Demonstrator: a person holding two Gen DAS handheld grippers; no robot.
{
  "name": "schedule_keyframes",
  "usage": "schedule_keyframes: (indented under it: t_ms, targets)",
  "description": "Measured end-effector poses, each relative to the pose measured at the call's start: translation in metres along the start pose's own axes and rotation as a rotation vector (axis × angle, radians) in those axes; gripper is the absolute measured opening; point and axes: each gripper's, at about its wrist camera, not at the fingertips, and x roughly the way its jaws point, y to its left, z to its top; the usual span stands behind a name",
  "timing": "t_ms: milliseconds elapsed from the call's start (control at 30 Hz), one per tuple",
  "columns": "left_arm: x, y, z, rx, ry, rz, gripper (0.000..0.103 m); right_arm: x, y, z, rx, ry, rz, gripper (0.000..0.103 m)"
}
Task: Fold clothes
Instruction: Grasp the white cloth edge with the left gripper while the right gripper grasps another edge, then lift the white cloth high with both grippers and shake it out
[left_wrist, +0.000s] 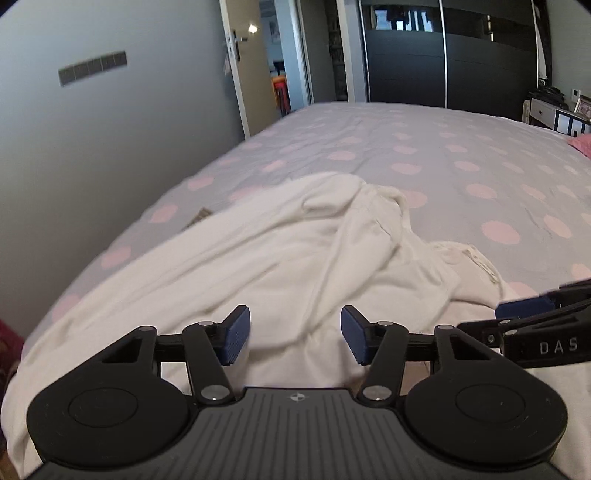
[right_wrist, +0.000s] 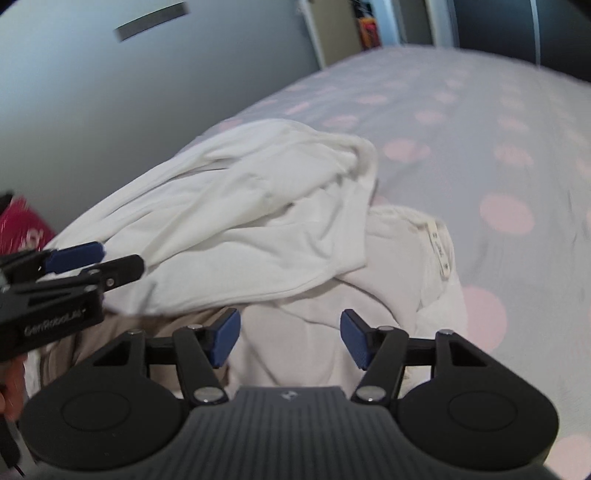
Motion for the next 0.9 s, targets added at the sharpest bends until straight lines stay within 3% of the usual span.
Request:
schedule_keyframes:
  t_ms: [133,267,400,433,467,533,600,700,900]
  targets:
    - [0.014,-0.006,0.003,0.018,-0.009,-0.032,0.052,0.019,-0.011,0.002,0.097,0.003,0.055,0.064]
    - [0.021,-0.021,-0.003,0.102,-0.012,-0.024,0.052,0.032,-0.019,0.006,0.178,-0.006,0.088,0.064]
    - [0.03,-0.024,-0.005,0.113,-0.016,-0.016,0.043,0.045,-0.021,0.011,0.208,0.004,0.108,0.064]
    - [0.032,-0.025,-0.005,0.117,-0.021,-0.014,0.041,0.047,-0.019,0.011,0.21,0.001,0.115,0.06]
    - [0.033,-0.026,-0.004,0.117,-0.025,-0.018,0.039,0.049,-0.018,0.011,0.213,-0.003,0.122,0.048]
    - [0.033,-0.027,-0.002,0.116,-0.034,-0.026,0.02,0.049,-0.015,0.013,0.213,-0.026,0.136,0.028]
    - [0.031,-0.023,0.001,0.086,-0.042,-0.046,0.012,0.041,-0.009,0.015,0.177,-0.067,0.097,0.007]
    - [0.025,-0.018,0.007,0.047,-0.065,-0.063,0.004,0.025,-0.009,0.019,0.145,-0.128,0.075,0.004]
    - [-0.011,-0.017,0.028,0.036,-0.196,-0.009,0.002,-0.02,-0.001,0.032,0.074,-0.232,0.04,0.003]
